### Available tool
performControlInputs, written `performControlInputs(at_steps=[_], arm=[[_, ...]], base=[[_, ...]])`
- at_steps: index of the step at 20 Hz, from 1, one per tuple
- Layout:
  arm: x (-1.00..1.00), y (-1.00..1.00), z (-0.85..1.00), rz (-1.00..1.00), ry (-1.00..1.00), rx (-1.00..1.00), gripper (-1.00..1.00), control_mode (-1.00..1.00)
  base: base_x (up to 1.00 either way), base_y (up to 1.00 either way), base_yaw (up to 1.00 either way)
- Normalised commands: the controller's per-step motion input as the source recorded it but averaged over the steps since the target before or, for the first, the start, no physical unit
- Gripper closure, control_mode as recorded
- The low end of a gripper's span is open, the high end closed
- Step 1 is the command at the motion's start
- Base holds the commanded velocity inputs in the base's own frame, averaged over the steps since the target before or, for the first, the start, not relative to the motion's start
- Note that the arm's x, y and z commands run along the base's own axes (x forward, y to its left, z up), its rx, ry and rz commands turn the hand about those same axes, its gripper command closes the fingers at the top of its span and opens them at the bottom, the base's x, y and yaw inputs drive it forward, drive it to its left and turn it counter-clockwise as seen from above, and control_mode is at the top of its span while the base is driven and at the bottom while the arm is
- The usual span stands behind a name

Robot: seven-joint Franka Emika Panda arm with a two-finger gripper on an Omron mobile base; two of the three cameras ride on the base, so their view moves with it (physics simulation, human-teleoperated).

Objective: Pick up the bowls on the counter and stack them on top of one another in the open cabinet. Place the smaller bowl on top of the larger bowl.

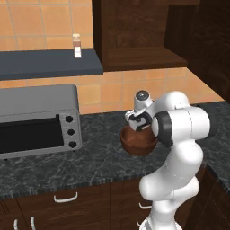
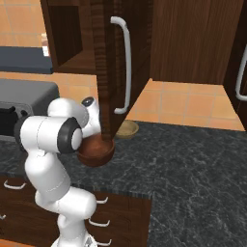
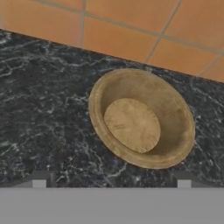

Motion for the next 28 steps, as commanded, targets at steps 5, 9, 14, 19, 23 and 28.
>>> performControlInputs(at_steps=[5,9,14,19,23,28], arm=[[0.35,0.00,-0.21,0.00,0.00,-0.02,-1.00,-1.00],[0.52,0.00,-0.07,-0.02,0.12,-0.02,-1.00,-1.00],[0.43,0.00,-0.08,0.00,0.05,-0.02,-1.00,-1.00],[0.36,0.00,-0.14,0.00,0.00,-0.02,-1.00,-1.00],[0.26,-0.01,-0.19,0.00,0.07,-0.02,-1.00,-1.00],[0.15,-0.03,-0.20,0.00,0.08,-0.01,-1.00,-1.00]], base=[[0.00,0.00,0.00],[0.00,0.00,0.00],[0.00,0.00,0.00],[0.00,0.00,0.00],[0.00,0.00,0.00],[0.00,0.00,0.00]])
